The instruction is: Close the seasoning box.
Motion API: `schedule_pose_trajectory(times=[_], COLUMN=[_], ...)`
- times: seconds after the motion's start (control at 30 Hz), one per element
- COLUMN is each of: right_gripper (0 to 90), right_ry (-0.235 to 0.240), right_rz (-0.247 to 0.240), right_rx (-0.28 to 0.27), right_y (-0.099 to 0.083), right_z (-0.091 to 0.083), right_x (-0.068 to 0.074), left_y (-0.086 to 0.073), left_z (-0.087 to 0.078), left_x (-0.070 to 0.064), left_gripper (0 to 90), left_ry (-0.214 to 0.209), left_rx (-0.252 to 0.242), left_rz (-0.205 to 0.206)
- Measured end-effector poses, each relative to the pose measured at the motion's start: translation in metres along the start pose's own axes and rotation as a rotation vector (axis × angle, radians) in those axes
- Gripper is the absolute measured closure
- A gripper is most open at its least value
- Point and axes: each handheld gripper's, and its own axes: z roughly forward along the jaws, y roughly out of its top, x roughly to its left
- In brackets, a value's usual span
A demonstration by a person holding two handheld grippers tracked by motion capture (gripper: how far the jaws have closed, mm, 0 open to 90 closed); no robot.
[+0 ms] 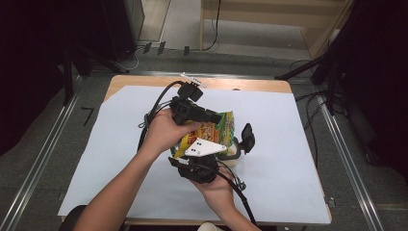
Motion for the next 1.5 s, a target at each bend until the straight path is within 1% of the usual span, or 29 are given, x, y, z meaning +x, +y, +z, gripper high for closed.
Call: schedule_pose_trajectory(times=[0.5,0.63,0.73,0.83,1.13,1.5], right_gripper=[70.0,70.1,70.2,70.2,70.2,70.3], right_ry=[0.002,-0.003,-0.011,-0.011,-0.009,-0.013], right_rz=[0.001,-0.005,-0.011,-0.011,-0.007,-0.012], right_rx=[0.006,0.010,0.010,0.011,0.012,0.013], right_y=[0.0005,0.0009,0.0011,0.0012,0.0016,0.0025], right_z=[-0.0005,-0.0003,-0.0001,-0.0004,-0.0007,-0.0016], right_x=[-0.0005,0.0000,0.0012,0.0013,0.0011,0.0015], left_y=[0.0008,0.0007,0.0008,0.0009,0.0014,0.0022], left_z=[0.0007,0.0008,0.0004,0.0003,0.0004,0.0005], left_x=[0.0012,0.0021,0.0024,0.0017,0.0021,0.0023], left_gripper=[75.6,75.6,75.6,75.6,75.5,75.4], left_ry=[-0.005,-0.010,-0.009,-0.004,-0.006,-0.008], left_rx=[0.008,0.006,0.006,0.008,0.008,0.005], left_rz=[-0.005,-0.007,-0.010,-0.009,-0.009,-0.013])
